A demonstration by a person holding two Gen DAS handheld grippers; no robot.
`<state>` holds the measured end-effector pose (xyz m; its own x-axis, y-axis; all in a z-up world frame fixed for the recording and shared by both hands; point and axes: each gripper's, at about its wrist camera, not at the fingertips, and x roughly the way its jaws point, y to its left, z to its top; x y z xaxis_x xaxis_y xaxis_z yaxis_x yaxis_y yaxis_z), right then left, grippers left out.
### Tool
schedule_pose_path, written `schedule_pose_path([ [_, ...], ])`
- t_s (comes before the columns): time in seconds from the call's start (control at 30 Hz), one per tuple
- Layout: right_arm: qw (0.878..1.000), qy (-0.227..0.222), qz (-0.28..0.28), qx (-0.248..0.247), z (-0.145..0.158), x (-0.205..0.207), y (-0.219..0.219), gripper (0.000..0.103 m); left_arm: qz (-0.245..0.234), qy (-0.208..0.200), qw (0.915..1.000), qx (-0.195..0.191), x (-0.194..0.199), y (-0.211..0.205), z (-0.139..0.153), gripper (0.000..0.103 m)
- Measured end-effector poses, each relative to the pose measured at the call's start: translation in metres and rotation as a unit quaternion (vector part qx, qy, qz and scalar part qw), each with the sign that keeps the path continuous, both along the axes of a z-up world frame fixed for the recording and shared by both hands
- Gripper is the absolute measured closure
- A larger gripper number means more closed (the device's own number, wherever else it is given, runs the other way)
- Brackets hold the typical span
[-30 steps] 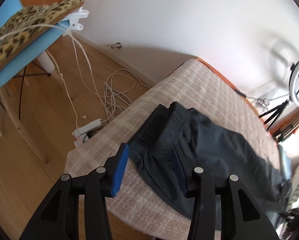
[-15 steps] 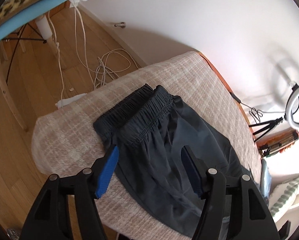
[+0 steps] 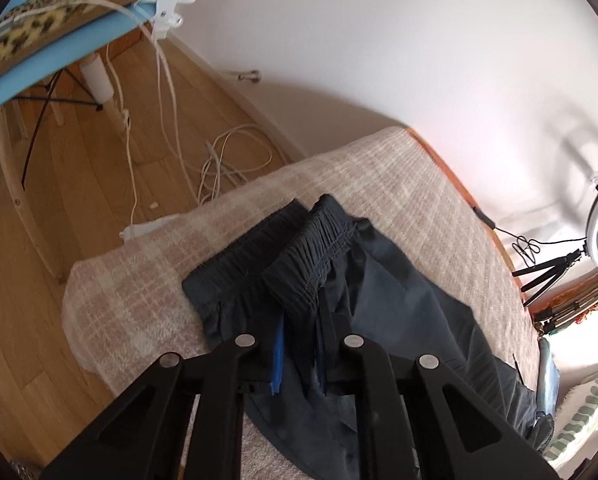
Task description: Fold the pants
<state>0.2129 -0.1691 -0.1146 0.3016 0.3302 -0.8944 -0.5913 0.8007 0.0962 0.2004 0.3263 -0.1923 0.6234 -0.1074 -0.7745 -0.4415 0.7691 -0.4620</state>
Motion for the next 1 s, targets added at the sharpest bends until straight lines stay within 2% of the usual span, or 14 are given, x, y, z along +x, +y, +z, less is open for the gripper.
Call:
schedule_pose_path([
  [0.13, 1.0, 0.0, 0.012, 0.021, 0.014, -0.011, 0.003, 0.1, -0.014, -0.015, 0.9996, 0.02, -0.004, -0.001, 0.018, 0.094],
  [0.2, 0.999, 0.008, 0.023, 0.024, 0.012, -0.02, 0.006, 0.1, -0.011, -0.019, 0.9995, 0.024, -0.01, 0.002, 0.021, 0.093],
  [0.27, 0.999, 0.03, 0.028, 0.014, -0.002, -0.024, 0.01, 0.1, -0.016, 0.006, 0.9991, 0.04, -0.015, 0.006, 0.011, 0.093],
  [0.37, 0.998, 0.043, 0.034, -0.008, -0.02, -0.029, 0.017, 0.1, -0.019, 0.055, 0.9979, 0.028, -0.018, 0.016, -0.014, 0.092],
  [0.47, 0.998, 0.051, 0.037, -0.02, -0.028, -0.03, 0.02, 0.1, -0.001, 0.063, 0.9975, 0.033, -0.026, 0.025, -0.019, 0.078],
  [0.6, 0.998, 0.058, 0.012, -0.003, -0.03, -0.024, 0.011, 0.1, -0.012, 0.072, 0.9937, 0.085, -0.03, 0.028, -0.008, 0.048],
  [0.73, 0.997, 0.072, 0.002, 0.008, -0.033, -0.023, 0.007, 0.1, -0.02, 0.062, 0.9893, 0.131, -0.025, 0.03, 0.008, 0.045],
  [0.8, 0.997, 0.081, -0.004, 0.016, -0.03, -0.025, 0.002, 0.096, -0.013, 0.058, 0.9863, 0.154, -0.018, 0.032, 0.015, 0.045],
  [0.87, 0.996, 0.081, -0.017, 0.032, -0.021, -0.027, -0.008, 0.091, -0.008, 0.08, 0.9809, 0.177, -0.009, 0.037, 0.015, 0.045],
  [0.93, 0.995, 0.071, -0.046, 0.059, -0.007, -0.025, -0.026, 0.077, 0.004, 0.096, 0.9773, 0.189, -0.005, 0.044, 0.017, 0.045],
  [0.97, 0.993, 0.064, -0.064, 0.071, -0.001, -0.024, -0.037, 0.063, 0.006, 0.092, 0.9787, 0.183, -0.007, 0.046, 0.021, 0.045],
  [1.0, 0.992, 0.057, -0.081, 0.082, 0.005, -0.024, -0.046, 0.056, -0.002, 0.079, 0.9811, 0.176, -0.008, 0.045, 0.026, 0.045],
])
